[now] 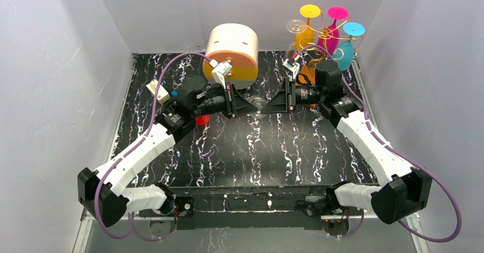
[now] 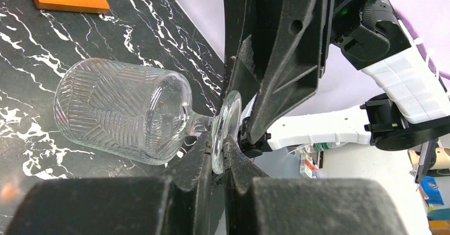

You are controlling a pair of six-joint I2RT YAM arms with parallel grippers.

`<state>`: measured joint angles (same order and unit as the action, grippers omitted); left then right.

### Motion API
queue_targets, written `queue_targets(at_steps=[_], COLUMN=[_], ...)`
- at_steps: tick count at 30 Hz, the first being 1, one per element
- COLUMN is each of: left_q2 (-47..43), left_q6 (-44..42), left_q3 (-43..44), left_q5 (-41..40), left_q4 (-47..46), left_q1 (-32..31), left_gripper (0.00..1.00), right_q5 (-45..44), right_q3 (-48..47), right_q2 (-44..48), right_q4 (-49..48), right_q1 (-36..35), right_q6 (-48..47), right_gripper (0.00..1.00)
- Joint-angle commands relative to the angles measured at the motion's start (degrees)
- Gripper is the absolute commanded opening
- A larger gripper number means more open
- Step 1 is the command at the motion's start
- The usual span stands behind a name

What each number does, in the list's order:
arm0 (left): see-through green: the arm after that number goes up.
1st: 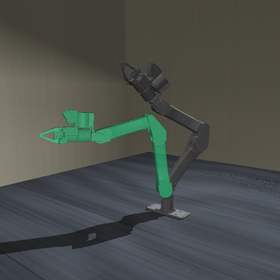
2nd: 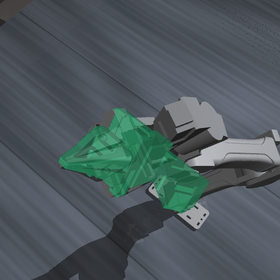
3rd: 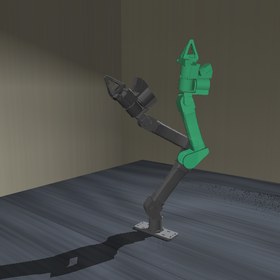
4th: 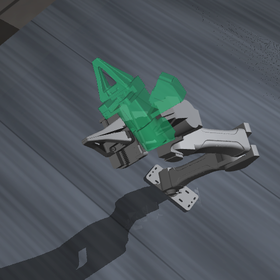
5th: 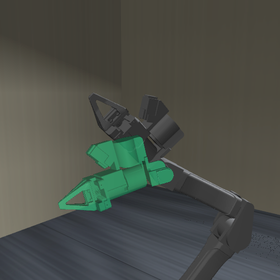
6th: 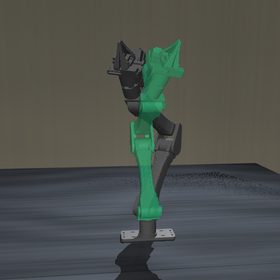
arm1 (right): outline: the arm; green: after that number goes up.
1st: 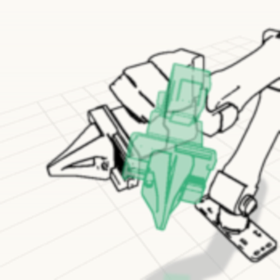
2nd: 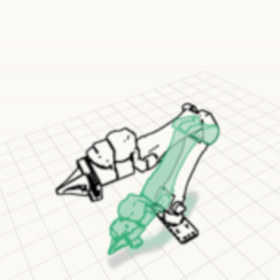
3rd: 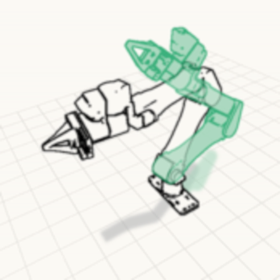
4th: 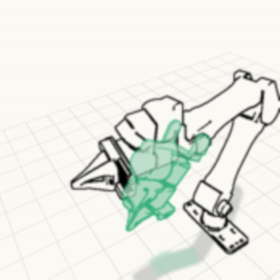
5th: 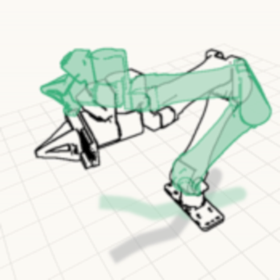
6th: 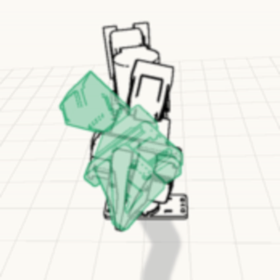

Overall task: Take the wine glass off the wine glass rack
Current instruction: Place the wine glass at the center of the board.

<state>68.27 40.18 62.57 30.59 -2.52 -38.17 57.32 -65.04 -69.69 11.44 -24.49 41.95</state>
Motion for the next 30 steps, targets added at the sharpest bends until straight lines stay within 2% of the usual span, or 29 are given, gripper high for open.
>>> queue_targets(at_steps=[1, 3, 5, 8, 11, 16, 19, 25, 30], left_q2=[-2.95, -3.1, -3.27, -3.47, -3.47, -3.31, -3.72, -4.67, -4.55], left_q6=[-1.32, -1.32, -1.32, -1.47, -1.51, -1.34, -1.41, -1.35, -0.75], left_q3=[0.66, 0.54, 0.38, 0.28, 0.36, 0.43, 0.39, -0.27, -0.81], left_q5=[-1.63, -1.8, -1.92, -2.06, -2.19, -1.93, -2.31, -3.4, -3.12], left_q4=[-3.63, -3.63, -3.63, -3.63, -3.63, -4.1, -4.46, -4.98, -5.92], left_q1=[-0.12, -0.13, -0.11, -0.12, -0.11, -0.09, -0.15, -0.14, -0.08], left_gripper=[0.0, 0.0, 0.0, 0.0, 0.0, 0.0, 0.0, 0.0, 0.0], right_q5=[3.97, 3.5, 2.22, 2.0, 2.15, 3.43, 3.47, 3.7, 3.17], right_q3=[-0.21, -0.66, -1.73, -1.91, -2.02, 0.94, 1.82, 2.09, 3.39], right_q2=[0.52, 0.52, 0.6, 0.8, 0.83, 1.16, 1.15, 1.62, 1.63], right_q4=[-4.14, -3.04, -0.6, -0.11, -0.33, -9.12, -9.95, -9.32, -14.63], right_q1=[-0.52, -0.56, -0.55, -0.55, -0.51, -0.6, -0.9, -1.23, -1.53], right_q6=[2.07, 1.47, 0.08, 0.03, 0.42, 7.04, 7.8, 7.05, 10.8], right_gripper=[0.31, 0.31, 0.39, 0.41, 0.4, 0.33, 0.31, 0.36, 0.32])
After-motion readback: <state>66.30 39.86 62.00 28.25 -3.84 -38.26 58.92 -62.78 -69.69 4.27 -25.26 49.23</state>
